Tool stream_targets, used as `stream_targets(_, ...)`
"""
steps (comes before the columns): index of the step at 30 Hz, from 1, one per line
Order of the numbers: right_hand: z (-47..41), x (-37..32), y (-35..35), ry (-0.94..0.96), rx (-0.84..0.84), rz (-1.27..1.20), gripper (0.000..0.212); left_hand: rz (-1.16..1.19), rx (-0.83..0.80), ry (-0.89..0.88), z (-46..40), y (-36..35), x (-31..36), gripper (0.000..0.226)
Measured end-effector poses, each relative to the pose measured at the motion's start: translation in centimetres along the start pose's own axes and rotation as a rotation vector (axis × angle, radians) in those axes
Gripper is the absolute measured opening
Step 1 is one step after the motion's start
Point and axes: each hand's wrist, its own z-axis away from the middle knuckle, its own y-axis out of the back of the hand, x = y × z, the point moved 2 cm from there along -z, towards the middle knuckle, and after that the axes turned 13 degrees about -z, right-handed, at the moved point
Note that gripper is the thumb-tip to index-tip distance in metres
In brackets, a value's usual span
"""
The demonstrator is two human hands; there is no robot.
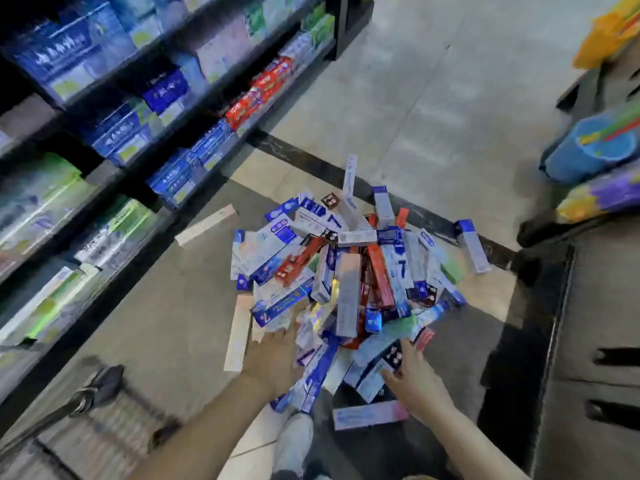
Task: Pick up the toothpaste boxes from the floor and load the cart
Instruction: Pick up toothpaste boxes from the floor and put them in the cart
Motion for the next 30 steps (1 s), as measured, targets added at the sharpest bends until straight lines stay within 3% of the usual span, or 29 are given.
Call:
stream_targets(4,-8.3,1.7,-6.7,-0.034,-0.023,-0.103,0.081,0.030,-0.094,0.060,-6.9,-9.9,-1.2,0.068)
stream_targets(10,-18.5,3.0,-14.6,0.020,0.054,-0.197,0.085,0.018,-0.227,0.139,-12.0,-24.5,-1.5,0.094)
stream_targets(14,-22.7,3.0,-17.2,-0.014,0.149,-0.269,0.096,0.127,-0.228,0.126,-13.7,-29.5,-0.3,0.080)
stream_targets(17,-24.4,2.9,-18.2,-0.041,0.246,-0.324,0.094,0.200,-0.194,0.123,-14.4,-30.3,0.3,0.060)
stream_targets(22,-25.5,2.7,-18.4,-0.159,0.254,-0.438,0.086,0.370,-0.217,0.149,-13.6,-28.9,0.1,0.051)
stream_targets(30,-21.7,1.2,-15.1,-0.254,0.187,-0.388,0.060,0.611,-0.237,0.209,-9.0,-22.5,-1.5,0.057)
